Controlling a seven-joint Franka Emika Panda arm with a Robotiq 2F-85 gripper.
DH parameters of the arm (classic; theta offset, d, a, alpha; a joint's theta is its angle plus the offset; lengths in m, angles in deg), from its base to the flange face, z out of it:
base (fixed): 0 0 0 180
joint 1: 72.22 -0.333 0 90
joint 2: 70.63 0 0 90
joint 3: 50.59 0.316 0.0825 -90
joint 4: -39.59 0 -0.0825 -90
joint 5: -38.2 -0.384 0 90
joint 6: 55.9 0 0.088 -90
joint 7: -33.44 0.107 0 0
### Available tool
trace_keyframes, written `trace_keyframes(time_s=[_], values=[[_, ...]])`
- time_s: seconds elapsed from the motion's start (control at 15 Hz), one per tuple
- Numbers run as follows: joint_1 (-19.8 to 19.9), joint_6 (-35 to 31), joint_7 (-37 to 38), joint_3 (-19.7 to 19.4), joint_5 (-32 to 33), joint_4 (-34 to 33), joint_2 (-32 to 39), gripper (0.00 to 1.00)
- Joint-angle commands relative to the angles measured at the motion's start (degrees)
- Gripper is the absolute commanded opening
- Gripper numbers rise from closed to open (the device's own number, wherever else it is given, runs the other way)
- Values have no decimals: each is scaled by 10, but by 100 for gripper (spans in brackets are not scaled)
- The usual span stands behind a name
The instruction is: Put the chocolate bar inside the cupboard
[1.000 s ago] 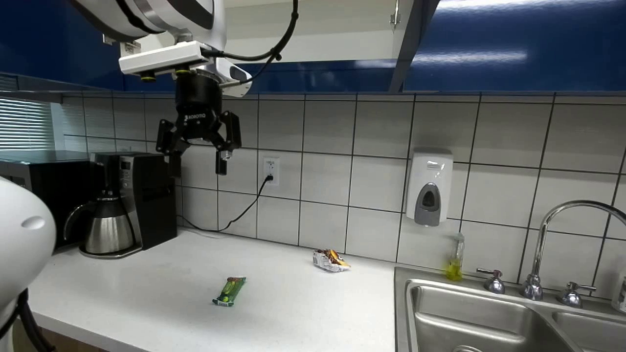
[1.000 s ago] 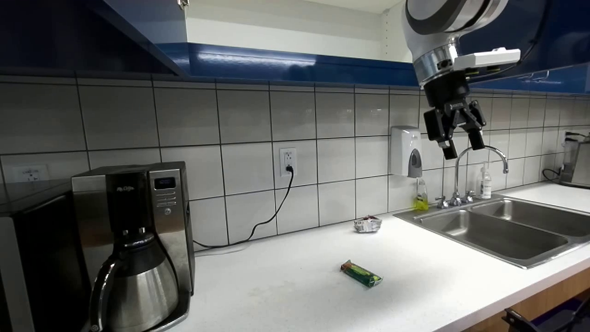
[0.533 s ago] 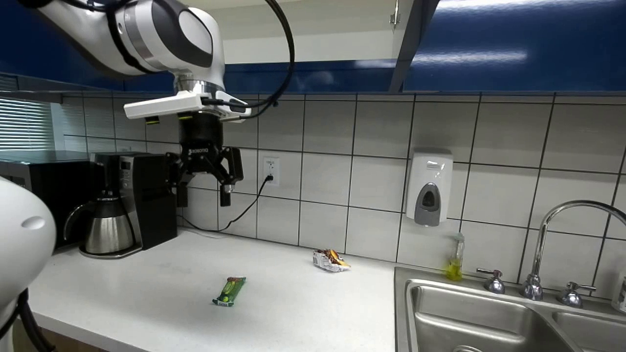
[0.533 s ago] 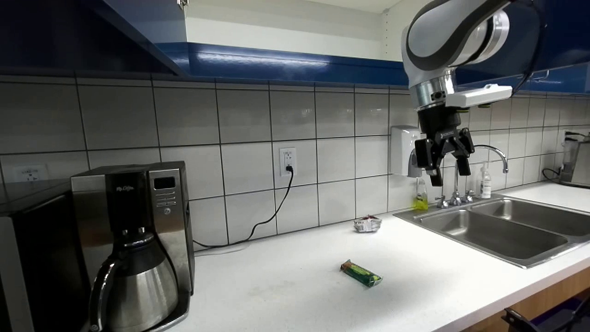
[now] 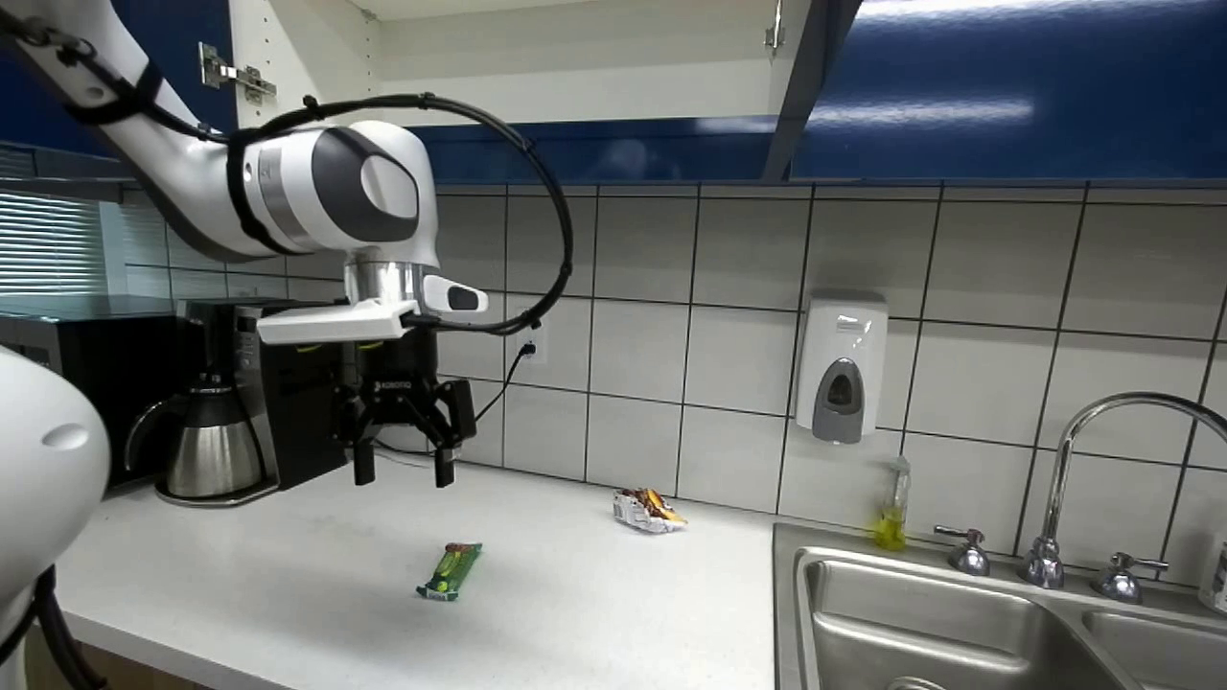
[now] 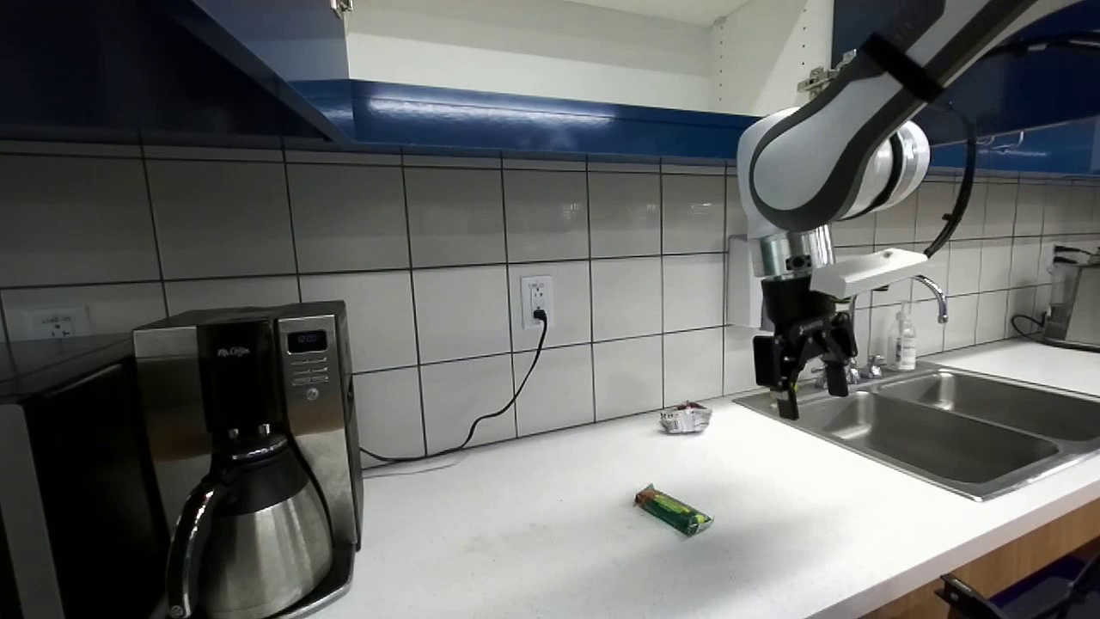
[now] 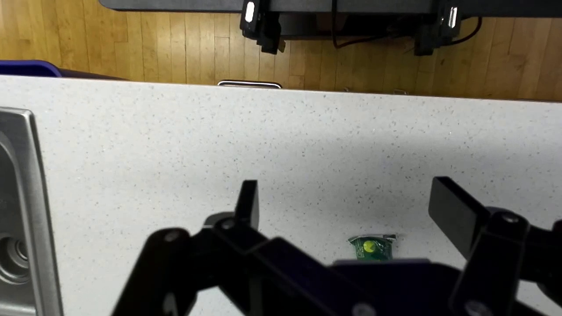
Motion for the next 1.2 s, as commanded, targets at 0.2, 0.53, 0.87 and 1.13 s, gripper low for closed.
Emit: trace_keyframes(time_s=[0.2, 0.53, 0.87, 1.13], values=[[6, -120, 56, 40, 10, -8, 130, 100], [7, -181, 103, 55, 25, -43, 228, 100], [-2, -203, 146, 49, 44, -104, 315, 100], [-17, -206, 163, 41, 47, -154, 375, 100]])
